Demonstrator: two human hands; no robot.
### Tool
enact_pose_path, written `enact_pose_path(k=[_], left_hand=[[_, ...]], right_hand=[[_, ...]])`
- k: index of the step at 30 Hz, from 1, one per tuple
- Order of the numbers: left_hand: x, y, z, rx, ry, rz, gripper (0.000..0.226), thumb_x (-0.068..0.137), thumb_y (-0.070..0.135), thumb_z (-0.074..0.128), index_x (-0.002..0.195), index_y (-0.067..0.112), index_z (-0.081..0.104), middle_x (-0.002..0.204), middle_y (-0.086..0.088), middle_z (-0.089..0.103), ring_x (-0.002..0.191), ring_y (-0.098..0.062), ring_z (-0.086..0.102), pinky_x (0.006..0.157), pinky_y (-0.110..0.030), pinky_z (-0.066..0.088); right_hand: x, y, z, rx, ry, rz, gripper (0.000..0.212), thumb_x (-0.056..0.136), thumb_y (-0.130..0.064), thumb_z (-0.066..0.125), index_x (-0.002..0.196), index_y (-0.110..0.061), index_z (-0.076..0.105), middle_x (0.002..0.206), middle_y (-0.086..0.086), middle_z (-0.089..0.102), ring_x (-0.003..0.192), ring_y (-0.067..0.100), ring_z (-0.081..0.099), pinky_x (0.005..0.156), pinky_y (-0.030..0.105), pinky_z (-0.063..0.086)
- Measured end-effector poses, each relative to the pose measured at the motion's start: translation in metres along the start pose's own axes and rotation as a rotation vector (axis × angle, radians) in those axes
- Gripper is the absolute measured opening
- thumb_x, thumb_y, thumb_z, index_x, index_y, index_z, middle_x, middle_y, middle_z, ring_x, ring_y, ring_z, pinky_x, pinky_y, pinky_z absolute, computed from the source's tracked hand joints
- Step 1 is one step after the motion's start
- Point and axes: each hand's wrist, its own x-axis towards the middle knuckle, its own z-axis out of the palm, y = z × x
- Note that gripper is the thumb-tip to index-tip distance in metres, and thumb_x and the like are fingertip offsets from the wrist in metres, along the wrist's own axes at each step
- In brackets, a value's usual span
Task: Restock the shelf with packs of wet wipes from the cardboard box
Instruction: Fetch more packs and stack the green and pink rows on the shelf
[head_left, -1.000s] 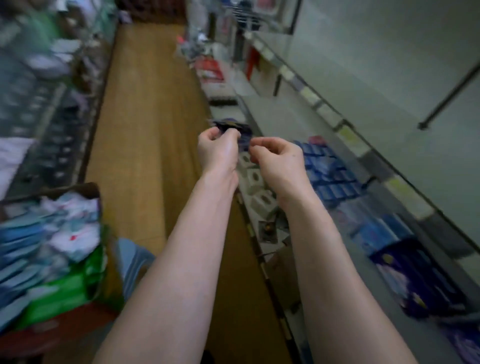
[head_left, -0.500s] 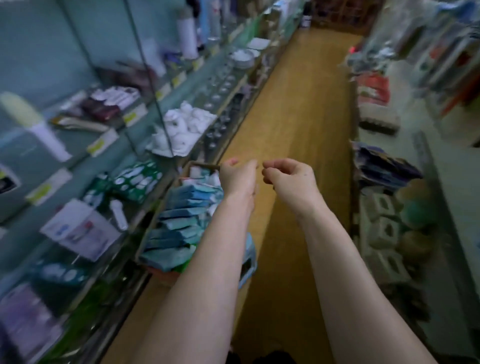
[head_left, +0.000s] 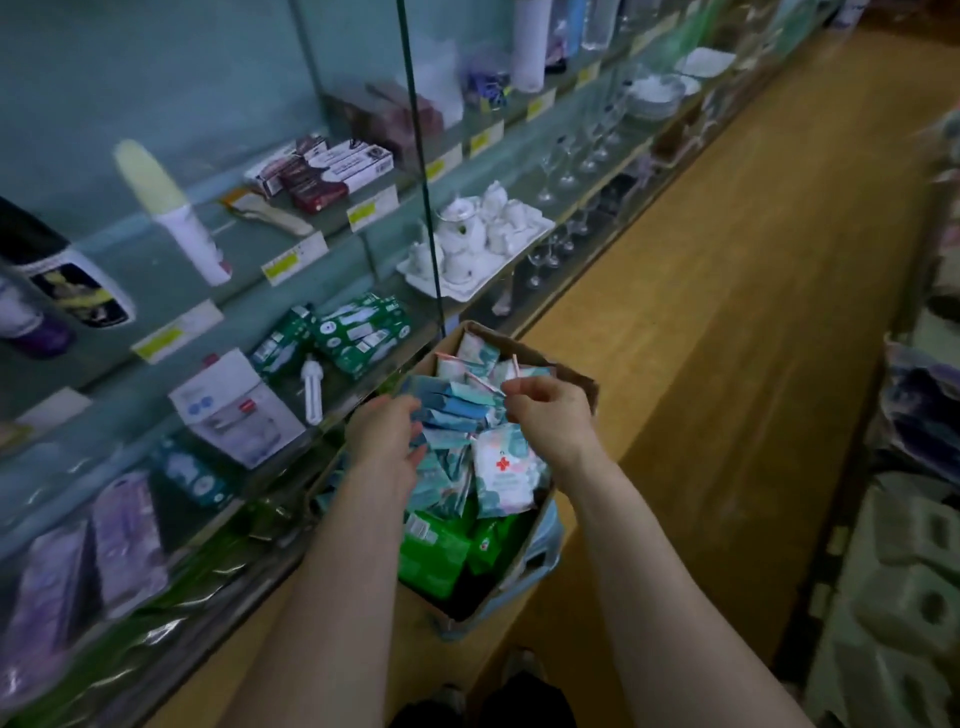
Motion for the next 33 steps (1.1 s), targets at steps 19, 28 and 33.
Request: enact_pose_path(k=[19, 28, 33], left_hand=[[0.094, -0.006, 0.01, -0.207, -0.029, -0.22, 0.026, 0.096, 0.015, 0.054, 0.122, 0.011, 0.055, 0.117, -0.007, 0.055, 0.103, -0.019, 0.053, 0.081, -0.037, 0.041], [0.123, -0.01, 0.009, -0.259, -0.132, -0.315, 0.005, 0.096, 0.017, 0.053, 0.092, 0.016, 0.057, 0.129, -0.01, 0.055, 0.107, -0.022, 0.053, 0.086, -0.04, 0.044], [0.129, -0.01, 0.01, -0.243, -0.15, -0.319, 0.008, 0.096, 0.017, 0.054, 0.088, 0.016, 0.056, 0.124, -0.01, 0.056, 0.106, -0.022, 0.054, 0.089, -0.04, 0.045]], right_hand=[[0.121, 0.03, 0.08, -0.461, -0.186, 0.018, 0.044, 0.086, -0.018, 0.061, 0.13, -0.02, 0.054, 0.119, 0.004, 0.054, 0.103, 0.028, 0.059, 0.086, 0.041, 0.053], [0.152, 0.038, 0.099, -0.658, -0.267, 0.09, 0.047, 0.092, -0.017, 0.054, 0.139, -0.017, 0.048, 0.136, 0.012, 0.051, 0.118, 0.031, 0.053, 0.099, 0.041, 0.047], [0.165, 0.042, 0.096, -0.689, -0.264, 0.115, 0.05, 0.088, -0.011, 0.058, 0.138, -0.015, 0.049, 0.131, 0.012, 0.056, 0.116, 0.031, 0.054, 0.097, 0.041, 0.048]])
